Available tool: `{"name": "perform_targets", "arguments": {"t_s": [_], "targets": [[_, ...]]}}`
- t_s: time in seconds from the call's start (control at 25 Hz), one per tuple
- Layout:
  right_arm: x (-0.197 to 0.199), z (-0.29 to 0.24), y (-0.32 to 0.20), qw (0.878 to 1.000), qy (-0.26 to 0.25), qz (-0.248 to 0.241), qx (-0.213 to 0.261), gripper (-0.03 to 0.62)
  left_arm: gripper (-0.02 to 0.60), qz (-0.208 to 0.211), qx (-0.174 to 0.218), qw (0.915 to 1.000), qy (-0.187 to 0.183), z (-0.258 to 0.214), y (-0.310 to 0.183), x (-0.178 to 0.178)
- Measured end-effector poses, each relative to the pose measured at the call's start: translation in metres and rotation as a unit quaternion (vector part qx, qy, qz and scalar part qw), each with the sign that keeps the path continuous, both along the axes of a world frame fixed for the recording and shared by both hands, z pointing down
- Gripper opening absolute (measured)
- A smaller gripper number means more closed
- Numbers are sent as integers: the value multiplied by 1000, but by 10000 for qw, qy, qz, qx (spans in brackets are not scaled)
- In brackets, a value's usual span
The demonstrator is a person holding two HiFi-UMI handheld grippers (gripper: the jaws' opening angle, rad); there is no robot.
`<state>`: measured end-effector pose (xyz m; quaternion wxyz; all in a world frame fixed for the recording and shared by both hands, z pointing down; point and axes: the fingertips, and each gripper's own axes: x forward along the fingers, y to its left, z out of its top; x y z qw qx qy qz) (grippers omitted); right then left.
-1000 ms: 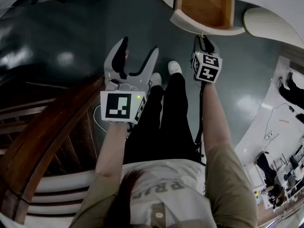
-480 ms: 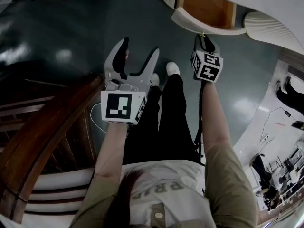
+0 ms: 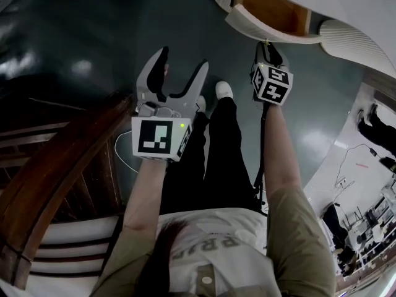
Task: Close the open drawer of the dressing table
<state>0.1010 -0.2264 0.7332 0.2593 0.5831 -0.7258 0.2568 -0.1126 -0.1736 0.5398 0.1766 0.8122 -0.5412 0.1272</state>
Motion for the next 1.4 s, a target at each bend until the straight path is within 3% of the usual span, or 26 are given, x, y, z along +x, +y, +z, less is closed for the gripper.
{"name": "perform_targets", "arguments": {"t_s": [1.4], "targets": [[3,-4,-48,9997,98,-73,208,104,333,-204,-89,9997,-63,15,-11,-9]]}}
